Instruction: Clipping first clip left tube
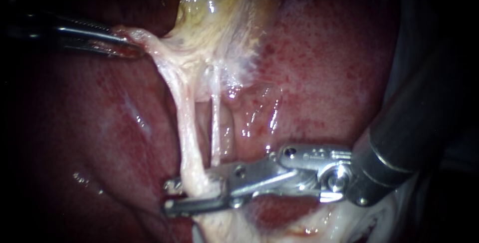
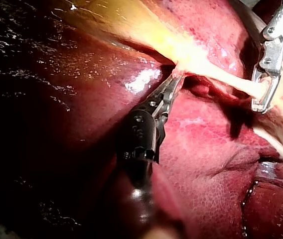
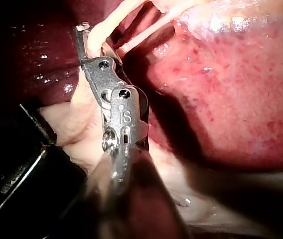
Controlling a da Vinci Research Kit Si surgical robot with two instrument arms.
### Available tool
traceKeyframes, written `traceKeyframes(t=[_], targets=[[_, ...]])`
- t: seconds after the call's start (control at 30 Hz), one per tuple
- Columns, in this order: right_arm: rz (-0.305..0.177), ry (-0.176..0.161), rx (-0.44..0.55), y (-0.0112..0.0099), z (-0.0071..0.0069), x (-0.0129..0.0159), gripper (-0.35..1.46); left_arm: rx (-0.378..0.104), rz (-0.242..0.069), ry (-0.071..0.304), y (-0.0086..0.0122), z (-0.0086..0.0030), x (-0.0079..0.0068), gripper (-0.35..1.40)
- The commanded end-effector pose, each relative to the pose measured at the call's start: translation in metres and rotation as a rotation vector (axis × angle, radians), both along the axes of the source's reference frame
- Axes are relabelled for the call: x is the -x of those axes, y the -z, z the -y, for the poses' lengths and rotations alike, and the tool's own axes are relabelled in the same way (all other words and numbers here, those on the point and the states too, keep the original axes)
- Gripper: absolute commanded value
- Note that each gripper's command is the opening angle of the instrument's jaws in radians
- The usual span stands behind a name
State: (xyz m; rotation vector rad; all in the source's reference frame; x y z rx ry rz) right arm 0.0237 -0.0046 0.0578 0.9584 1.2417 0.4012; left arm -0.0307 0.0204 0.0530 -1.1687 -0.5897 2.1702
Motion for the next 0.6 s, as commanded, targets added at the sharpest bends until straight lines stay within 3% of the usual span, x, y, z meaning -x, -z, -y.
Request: traceKeyframes(t=[0.03, 0.6], targets=[[0.007, 0.003, -0.02, 0.0, 0.0, 0.0, -0.35, 0.0, 0.0, 0.0, 0.0, 0.0, 0.0, -0.35], [0.011, 0.018, -0.046, -0.0003, 0.0001, 0.0003, -0.35, 0.0, 0.0, 0.0, 0.0, 0.0, 0.0, -0.35]])
